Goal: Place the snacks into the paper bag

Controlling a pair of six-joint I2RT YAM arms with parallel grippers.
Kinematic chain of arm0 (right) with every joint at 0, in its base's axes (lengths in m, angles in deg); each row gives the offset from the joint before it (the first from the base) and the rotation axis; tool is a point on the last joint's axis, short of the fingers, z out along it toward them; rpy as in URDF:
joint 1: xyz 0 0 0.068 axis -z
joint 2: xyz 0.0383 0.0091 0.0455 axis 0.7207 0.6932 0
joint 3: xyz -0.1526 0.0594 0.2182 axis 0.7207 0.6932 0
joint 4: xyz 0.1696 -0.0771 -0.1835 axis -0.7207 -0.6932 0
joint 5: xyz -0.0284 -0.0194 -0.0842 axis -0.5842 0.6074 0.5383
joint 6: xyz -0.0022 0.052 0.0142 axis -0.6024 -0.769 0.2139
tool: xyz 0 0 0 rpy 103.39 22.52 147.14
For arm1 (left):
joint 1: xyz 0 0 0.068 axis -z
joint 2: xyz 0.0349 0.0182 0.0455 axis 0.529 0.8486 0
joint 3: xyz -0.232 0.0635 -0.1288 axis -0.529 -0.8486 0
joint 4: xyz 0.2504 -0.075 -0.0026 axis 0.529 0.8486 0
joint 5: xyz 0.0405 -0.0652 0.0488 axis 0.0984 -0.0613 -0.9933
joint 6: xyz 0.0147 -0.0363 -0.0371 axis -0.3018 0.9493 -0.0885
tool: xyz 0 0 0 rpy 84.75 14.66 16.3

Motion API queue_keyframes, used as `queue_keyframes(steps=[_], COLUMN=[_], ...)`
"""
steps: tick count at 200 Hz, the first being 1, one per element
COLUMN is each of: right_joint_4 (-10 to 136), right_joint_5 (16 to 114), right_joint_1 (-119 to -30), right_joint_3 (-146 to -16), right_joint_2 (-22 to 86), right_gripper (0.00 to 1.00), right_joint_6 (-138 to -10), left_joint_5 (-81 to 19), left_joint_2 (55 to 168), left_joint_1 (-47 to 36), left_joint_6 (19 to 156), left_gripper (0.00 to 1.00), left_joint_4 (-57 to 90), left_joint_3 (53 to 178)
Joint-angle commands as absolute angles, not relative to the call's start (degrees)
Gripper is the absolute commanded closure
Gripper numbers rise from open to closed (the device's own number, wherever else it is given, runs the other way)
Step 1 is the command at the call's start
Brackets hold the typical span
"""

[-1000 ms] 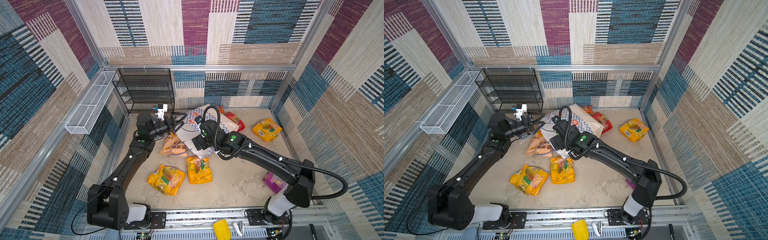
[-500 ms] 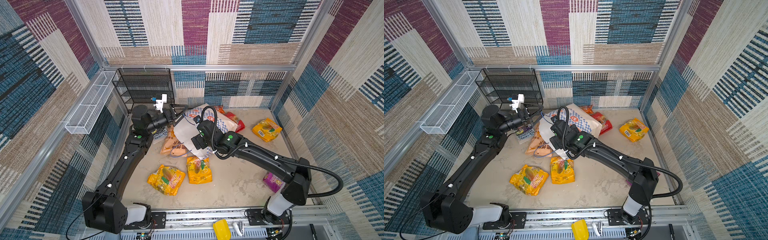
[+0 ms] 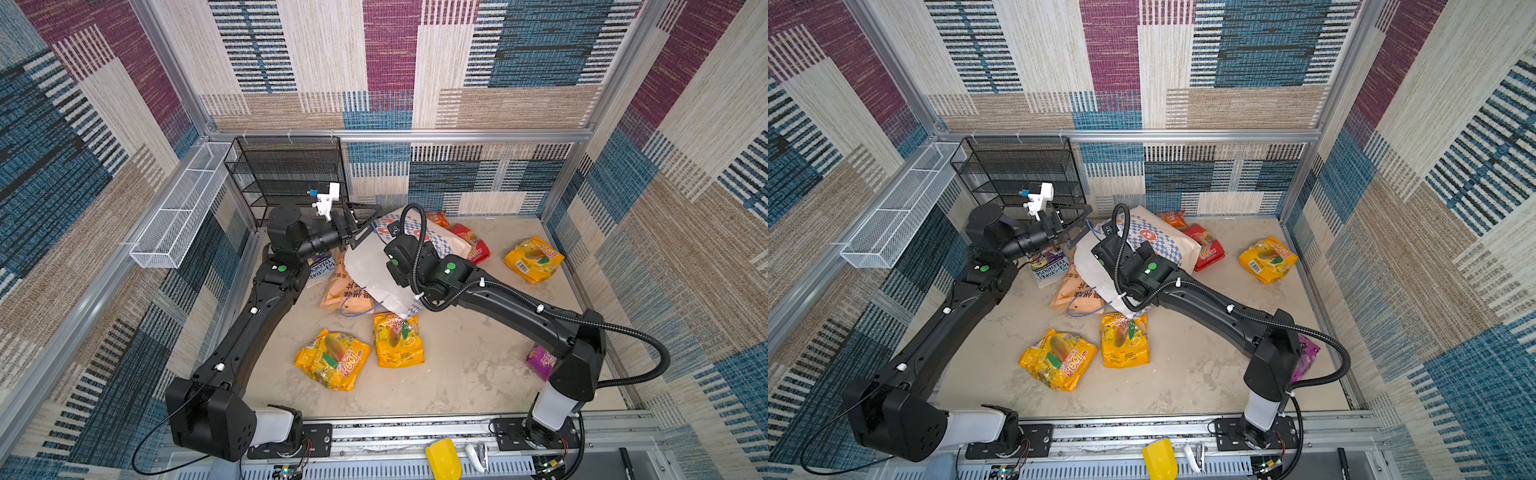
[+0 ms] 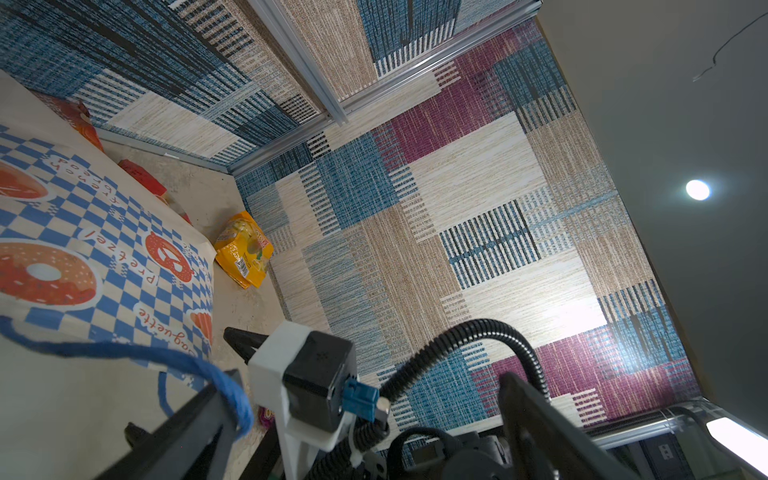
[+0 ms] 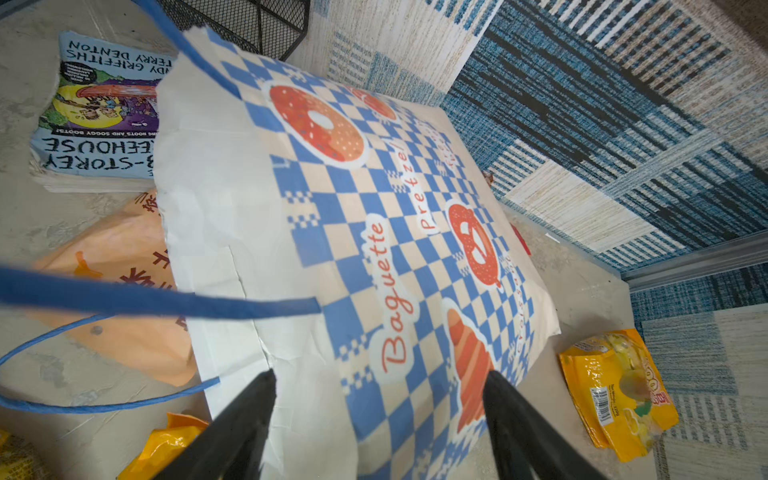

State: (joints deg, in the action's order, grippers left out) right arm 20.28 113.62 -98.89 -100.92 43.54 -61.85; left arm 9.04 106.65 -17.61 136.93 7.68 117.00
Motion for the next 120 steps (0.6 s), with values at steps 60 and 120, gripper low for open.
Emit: queue_keyframes(steps=[60,120], right_joint_4=[19.19,21.01], right_joint_5=[123.22,126.69], right_joint_1=[-99.29,-99.38], right_joint_3=[-98.63,-98.1], right_joint_2=[43.13,43.35], right_gripper=[0.34,0.44], right_joint_6=[-62.62,-62.29], left_joint_5=[8.33,8.09], left_joint_2=[107.48,107.8], left_joint_1=[-17.66,-17.67], left_joint_6=[135.77,135.05], left_gripper=[0.01,0.01], left_joint_4=[8.76,10.79], left_joint_3=[119.46,120.6])
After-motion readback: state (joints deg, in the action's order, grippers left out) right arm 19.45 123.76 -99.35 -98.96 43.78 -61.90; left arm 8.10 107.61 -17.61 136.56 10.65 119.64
